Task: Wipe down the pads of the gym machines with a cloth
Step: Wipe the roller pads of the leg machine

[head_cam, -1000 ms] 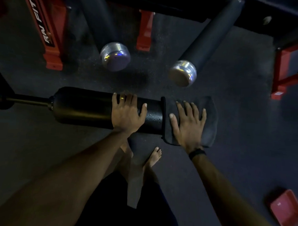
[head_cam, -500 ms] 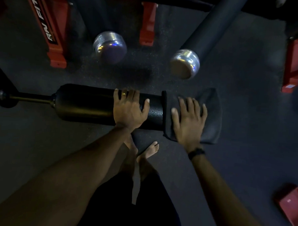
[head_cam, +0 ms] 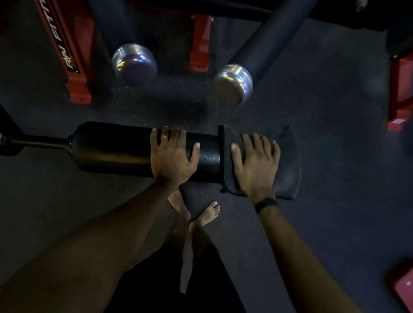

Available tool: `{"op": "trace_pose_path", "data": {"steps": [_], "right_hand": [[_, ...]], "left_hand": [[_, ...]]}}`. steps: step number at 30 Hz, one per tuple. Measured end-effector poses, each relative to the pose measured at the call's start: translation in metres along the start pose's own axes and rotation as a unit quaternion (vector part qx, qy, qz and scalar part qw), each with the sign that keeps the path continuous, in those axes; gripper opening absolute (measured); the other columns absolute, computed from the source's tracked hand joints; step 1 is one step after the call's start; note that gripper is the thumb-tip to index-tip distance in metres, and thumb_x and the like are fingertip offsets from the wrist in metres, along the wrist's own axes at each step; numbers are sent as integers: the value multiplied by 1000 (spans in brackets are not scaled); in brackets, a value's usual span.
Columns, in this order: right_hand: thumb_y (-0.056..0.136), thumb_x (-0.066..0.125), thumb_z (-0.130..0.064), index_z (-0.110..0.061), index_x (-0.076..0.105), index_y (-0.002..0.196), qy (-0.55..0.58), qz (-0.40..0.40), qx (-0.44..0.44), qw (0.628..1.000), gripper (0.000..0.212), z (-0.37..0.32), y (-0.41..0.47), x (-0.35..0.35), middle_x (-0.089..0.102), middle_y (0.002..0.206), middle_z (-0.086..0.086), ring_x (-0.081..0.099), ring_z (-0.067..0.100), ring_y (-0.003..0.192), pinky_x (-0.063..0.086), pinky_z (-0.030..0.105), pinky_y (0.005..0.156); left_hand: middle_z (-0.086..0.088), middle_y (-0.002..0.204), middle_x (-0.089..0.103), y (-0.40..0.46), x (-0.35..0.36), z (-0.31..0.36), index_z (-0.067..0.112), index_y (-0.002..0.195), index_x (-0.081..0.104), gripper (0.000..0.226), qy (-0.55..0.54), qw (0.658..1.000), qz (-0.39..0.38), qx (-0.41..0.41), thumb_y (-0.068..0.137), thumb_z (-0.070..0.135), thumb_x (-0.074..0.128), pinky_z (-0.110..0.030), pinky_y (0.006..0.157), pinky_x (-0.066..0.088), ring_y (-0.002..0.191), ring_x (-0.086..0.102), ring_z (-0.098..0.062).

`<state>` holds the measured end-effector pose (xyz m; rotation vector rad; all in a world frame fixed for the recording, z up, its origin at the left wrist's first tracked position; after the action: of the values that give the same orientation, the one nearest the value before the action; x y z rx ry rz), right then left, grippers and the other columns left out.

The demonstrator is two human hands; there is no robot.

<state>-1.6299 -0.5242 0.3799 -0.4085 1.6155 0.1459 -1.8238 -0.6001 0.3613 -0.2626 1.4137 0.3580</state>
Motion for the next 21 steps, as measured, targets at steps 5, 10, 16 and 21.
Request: {"op": "trace_pose_path", "data": {"steps": [5,10,16,21], "right_hand": [[103,30,-58,-21,44,150,8,20,-59,998,62,10,-44,10,42,154,9,31,31,147,16,55,121],[98,25,-68,-20,68,123,-20,-110,-5,994,69,9,43,-3,68,122,10,57,34,116,35,48,105],[102,34,-56,-11,73,102,17,-85,30,996,60,1,53,-1,71,106,14,63,35,104,37,46,100],[106,26,-51,-15,40,152,14,42,-50,998,60,14,-36,11,37,158,11,27,34,149,9,52,124]], "left_hand": [[-13,119,66,-1,2,0,7,120,64,53,0,1000,3,2,98,49,41,-54,111,32,120,56,-34],[-13,121,65,-6,5,-1,7,123,62,53,4,1000,12,5,99,48,40,-53,114,30,124,53,-34],[-14,138,57,-22,6,-3,7,134,56,56,-15,999,30,10,98,47,42,-55,118,24,135,45,-36],[-15,153,42,-63,4,-3,6,143,46,61,-66,998,19,5,97,47,42,-56,120,13,146,29,-36]]}}
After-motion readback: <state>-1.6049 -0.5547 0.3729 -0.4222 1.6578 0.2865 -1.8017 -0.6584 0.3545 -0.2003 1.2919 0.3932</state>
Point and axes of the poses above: each hand's wrist, its own y-axis towards the middle knuckle, its own x-axis out of the palm, z = x × y, the point moved 3 cm from there along y, towards the middle knuckle
